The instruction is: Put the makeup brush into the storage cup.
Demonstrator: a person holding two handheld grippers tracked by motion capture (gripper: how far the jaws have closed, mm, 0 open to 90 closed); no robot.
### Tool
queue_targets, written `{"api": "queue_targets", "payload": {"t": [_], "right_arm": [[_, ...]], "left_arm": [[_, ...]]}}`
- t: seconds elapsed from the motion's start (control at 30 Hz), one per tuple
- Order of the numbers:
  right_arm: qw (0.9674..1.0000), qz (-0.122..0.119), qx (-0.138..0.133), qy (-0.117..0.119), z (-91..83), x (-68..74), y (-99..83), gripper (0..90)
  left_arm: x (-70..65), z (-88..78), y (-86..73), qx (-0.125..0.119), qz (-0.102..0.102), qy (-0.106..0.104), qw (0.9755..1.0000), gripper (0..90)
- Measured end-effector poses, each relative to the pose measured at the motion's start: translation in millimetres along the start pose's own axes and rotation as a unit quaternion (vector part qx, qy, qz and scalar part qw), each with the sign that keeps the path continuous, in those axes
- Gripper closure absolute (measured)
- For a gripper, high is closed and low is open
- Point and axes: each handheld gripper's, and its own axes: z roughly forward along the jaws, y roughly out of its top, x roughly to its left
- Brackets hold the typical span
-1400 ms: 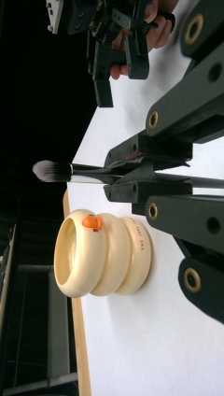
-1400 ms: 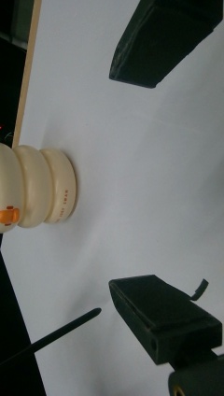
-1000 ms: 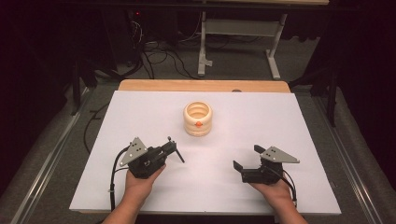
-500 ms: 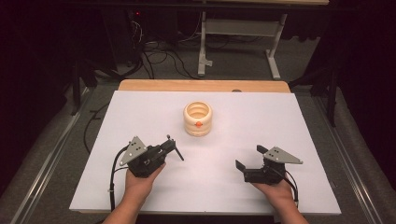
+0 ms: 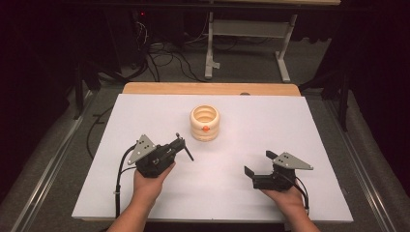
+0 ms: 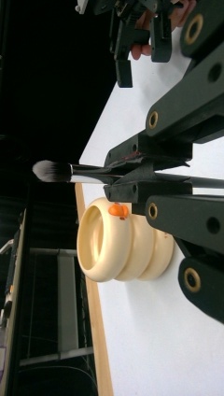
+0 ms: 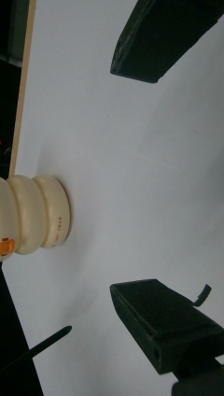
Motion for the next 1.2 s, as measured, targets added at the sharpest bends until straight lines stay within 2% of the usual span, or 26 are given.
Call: {"api": "queue_targets", "payload": {"t": [0.13, 0.3, 0.63, 1.2], "right_arm": [[1.0000, 0.000, 0.000, 0.001, -1.1, 2.9, 0.4, 1.3], [0.9999, -0.012, 0.001, 0.000, -1.8, 5.4, 0.6, 1.3], [1.0000, -0.004, 0.001, -0.002, -1.2, 3.9, 1.2, 1.3], [0.9999, -0.009, 0.000, -0.006, -4.0, 2.4, -0.2, 1.3]], "left_arm": [[-0.3, 3.4, 4.7, 0.002, 0.005, 0.001, 1.0000, 83.0], [1.4, 6.7, 11.6, -0.002, 0.007, 0.003, 1.0000, 83.0], [8.1, 12.8, 29.2, -0.013, 0.007, 0.011, 0.9998, 83.1], [16.4, 33.0, 59.7, -0.025, 0.014, 0.019, 0.9994, 83.1]]}}
